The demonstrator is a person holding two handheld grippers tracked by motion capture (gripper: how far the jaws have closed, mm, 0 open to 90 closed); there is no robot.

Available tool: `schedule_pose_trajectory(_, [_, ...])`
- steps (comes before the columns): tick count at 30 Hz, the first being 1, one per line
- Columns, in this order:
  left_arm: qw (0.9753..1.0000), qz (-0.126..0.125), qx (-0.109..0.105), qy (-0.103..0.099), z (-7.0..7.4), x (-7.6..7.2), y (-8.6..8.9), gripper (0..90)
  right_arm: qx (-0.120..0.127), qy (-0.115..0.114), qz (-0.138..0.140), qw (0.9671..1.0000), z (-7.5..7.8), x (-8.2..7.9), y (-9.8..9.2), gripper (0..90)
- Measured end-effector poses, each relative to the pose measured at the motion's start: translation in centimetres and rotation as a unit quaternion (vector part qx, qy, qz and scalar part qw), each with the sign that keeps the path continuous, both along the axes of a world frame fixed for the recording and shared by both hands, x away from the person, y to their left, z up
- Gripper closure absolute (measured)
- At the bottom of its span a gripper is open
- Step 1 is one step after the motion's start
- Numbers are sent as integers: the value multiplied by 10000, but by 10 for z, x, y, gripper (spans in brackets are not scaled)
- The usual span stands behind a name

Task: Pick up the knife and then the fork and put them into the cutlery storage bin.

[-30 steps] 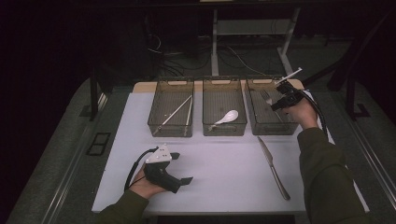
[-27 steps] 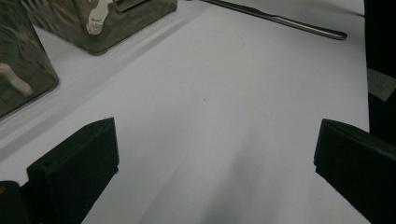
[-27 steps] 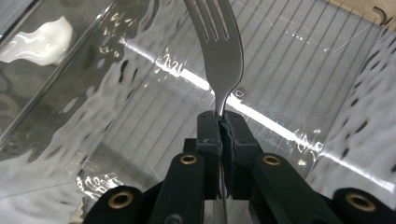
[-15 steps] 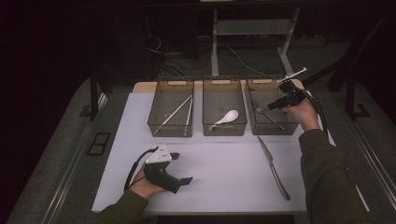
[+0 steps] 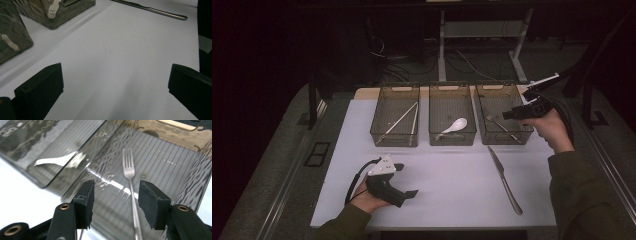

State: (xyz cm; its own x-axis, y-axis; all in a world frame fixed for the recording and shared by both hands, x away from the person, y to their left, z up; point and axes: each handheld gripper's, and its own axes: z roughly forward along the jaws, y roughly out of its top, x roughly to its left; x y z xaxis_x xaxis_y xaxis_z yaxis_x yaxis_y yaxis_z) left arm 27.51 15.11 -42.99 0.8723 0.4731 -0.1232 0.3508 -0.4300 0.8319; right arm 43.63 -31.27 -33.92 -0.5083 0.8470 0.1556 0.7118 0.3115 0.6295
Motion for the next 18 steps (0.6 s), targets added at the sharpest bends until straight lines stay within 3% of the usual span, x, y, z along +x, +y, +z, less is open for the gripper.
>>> schedule_pose_trajectory(7, [10000, 9, 16, 6, 0, 0, 0, 0, -38, -137, 297, 9995, 4, -36, 2, 482])
schedule_pose_trajectory(18, [10000, 23, 44, 18, -1, 0, 0, 0, 108, -129, 647, 9978, -20, -79, 1, 663])
